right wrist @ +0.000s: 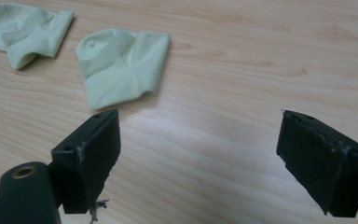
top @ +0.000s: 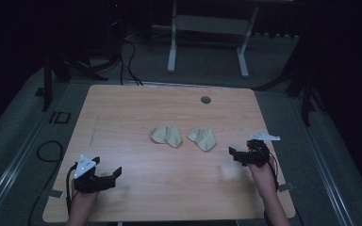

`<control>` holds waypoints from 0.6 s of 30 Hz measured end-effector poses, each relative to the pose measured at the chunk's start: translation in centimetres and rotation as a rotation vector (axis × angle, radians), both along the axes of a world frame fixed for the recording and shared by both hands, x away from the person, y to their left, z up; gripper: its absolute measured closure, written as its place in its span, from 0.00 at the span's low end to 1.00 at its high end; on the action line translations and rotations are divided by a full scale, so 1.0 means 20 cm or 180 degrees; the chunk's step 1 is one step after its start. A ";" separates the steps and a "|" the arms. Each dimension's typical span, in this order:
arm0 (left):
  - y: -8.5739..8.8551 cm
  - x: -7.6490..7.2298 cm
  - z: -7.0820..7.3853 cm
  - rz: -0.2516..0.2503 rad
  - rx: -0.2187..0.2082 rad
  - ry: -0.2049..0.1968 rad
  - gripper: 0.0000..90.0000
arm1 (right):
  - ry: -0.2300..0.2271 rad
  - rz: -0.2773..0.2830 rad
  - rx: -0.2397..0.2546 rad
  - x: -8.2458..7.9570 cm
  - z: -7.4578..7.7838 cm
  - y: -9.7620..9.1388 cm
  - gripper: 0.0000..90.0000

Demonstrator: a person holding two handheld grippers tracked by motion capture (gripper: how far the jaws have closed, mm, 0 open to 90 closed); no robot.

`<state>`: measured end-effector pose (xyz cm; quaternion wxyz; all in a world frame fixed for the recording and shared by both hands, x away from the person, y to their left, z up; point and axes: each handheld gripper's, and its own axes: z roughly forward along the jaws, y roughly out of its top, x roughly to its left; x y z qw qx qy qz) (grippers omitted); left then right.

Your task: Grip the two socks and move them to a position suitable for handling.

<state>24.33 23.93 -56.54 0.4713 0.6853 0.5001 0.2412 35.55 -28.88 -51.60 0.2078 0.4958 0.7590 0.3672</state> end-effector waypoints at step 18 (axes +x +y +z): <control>-0.02 0.00 0.00 -0.0136 0.0214 0.0028 0.01 | 0.0226 0.0445 -0.0072 0.23 -0.02 0.38 0.23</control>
